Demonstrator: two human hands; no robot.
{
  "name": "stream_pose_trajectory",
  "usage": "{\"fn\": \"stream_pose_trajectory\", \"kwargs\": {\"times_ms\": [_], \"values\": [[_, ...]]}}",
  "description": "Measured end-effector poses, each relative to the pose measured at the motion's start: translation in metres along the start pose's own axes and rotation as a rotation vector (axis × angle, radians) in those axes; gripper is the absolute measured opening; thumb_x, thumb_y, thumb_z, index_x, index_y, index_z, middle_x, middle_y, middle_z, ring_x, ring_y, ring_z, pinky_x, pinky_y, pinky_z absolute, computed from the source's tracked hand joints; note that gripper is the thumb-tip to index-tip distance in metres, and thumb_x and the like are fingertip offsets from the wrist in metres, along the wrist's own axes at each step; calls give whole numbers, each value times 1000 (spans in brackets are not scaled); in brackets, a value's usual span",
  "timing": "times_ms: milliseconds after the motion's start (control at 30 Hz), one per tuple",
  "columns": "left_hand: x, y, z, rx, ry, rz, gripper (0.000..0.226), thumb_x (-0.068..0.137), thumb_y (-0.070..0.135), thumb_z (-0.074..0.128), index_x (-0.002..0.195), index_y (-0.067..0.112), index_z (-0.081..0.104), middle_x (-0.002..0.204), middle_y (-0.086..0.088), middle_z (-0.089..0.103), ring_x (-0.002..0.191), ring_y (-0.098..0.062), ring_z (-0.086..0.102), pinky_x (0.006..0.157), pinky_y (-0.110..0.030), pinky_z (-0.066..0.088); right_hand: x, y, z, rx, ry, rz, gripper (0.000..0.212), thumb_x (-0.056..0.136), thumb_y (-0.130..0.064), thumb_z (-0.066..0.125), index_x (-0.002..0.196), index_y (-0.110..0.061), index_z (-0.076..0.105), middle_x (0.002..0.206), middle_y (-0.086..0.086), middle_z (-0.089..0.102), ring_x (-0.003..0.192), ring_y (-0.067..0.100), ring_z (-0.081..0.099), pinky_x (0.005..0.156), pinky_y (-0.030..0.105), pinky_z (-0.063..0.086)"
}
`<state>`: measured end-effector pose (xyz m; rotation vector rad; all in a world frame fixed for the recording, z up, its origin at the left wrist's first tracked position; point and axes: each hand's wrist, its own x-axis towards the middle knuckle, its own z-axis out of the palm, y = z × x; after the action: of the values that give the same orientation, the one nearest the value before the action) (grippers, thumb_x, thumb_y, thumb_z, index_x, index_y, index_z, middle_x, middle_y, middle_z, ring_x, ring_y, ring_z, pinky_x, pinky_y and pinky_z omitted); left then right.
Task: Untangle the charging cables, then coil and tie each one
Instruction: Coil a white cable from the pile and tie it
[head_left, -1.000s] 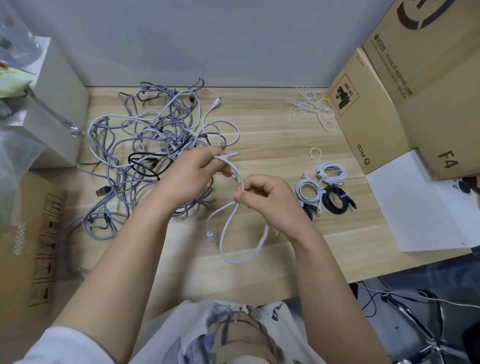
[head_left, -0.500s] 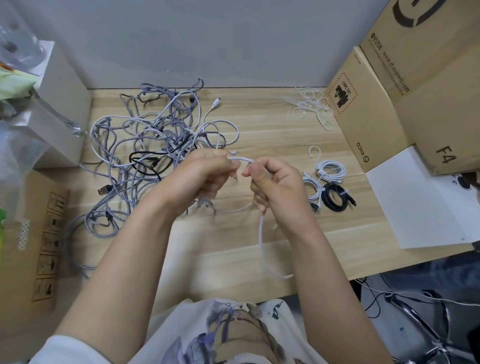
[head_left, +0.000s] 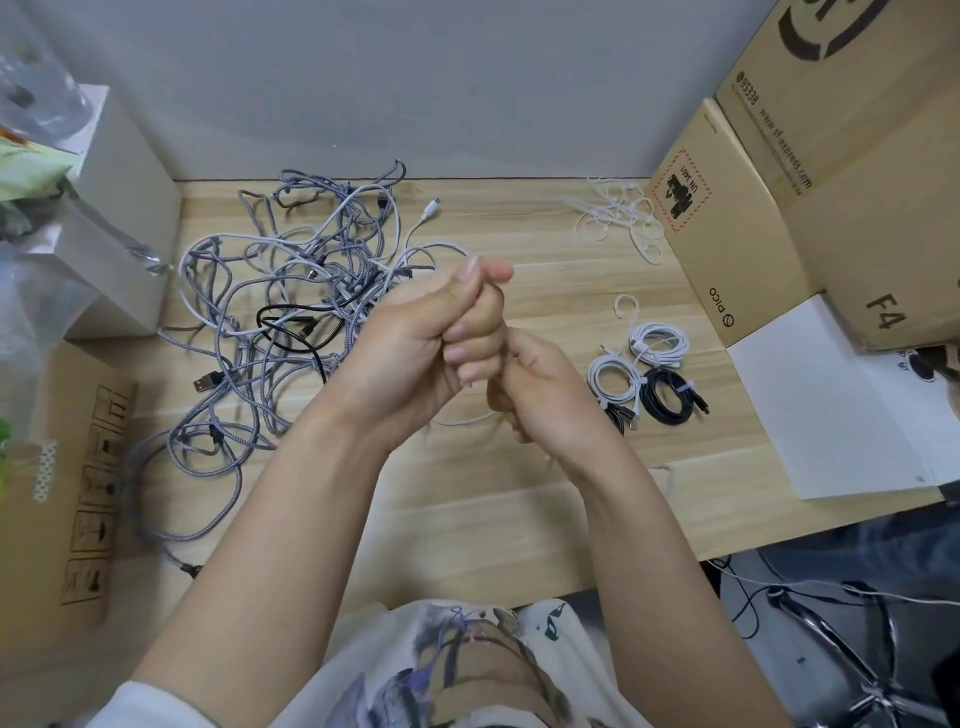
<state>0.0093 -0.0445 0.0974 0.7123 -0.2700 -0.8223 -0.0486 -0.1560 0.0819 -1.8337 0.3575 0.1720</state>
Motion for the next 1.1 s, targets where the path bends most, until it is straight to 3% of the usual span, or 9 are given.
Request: {"fn": "stream_pose_trajectory", "kwargs": {"times_ms": [133,267,333,500,700,800,833,967,1100], "values": [[4,-3,-2,133,102,52,32,86,15,44,118,7,47,60,7,50,45,-1,31,42,-12,29,-6,-8,4,-271,-90,-7,31,98,-20,45,69,-29,51,47,-16,52,55,2,46,59,20,37],[3,-6,-6,363,114,62,34,87,16,47,121,13,48,74,5,63,49,-4,40,51,-30,22,-13,-10,2,-459,-68,-46,20,96,-24,48,94,-14,65,83,5,64,82,23,56,74,34,45],[2,-5,-6,425,100,82,28,90,17,44,117,13,51,75,3,65,54,-5,47,52,-36,23,-15,-9,1,-488,-37,-63,23,94,-25,49,94,-9,65,83,8,63,83,28,57,74,36,47],[2,-4,-6,482,98,106,23,91,18,41,109,12,55,74,1,68,60,-6,58,51,-21,44,-21,-16,-6,-536,12,-129,20,91,-23,54,88,-11,69,54,-6,36,62,19,38,56,33,29],[5,-10,-5,436,172,184,23,102,4,30,116,10,48,84,-1,72,77,-10,68,71,-17,51,-27,-23,-10,-743,-111,-206,29,96,-34,46,77,-14,56,67,5,47,74,32,51,65,39,41],[5,-13,-7,423,173,199,23,102,4,30,115,13,47,89,1,74,86,-12,69,73,-17,51,-28,-26,-11,-801,-90,-275,38,96,-37,45,62,-21,38,64,2,42,72,32,50,62,38,37],[4,-12,-8,450,137,177,21,101,7,33,116,12,47,89,1,74,85,-12,69,72,-17,51,-28,-26,-12,-797,-49,-328,41,95,-37,47,59,-21,36,59,-1,39,68,30,48,60,37,36],[0,-3,-12,621,-2,29,25,90,18,40,110,14,55,77,4,69,72,-11,63,63,-16,47,-25,-24,-19,-604,179,-475,25,79,-41,58,72,-19,66,53,-10,51,56,18,49,56,40,46],[-4,4,-8,670,-122,-66,24,92,15,40,85,19,63,69,5,66,64,-10,62,60,-17,47,-23,-23,-19,-306,335,-552,12,69,-30,71,77,-25,63,69,-7,68,61,17,63,56,43,50]]}}
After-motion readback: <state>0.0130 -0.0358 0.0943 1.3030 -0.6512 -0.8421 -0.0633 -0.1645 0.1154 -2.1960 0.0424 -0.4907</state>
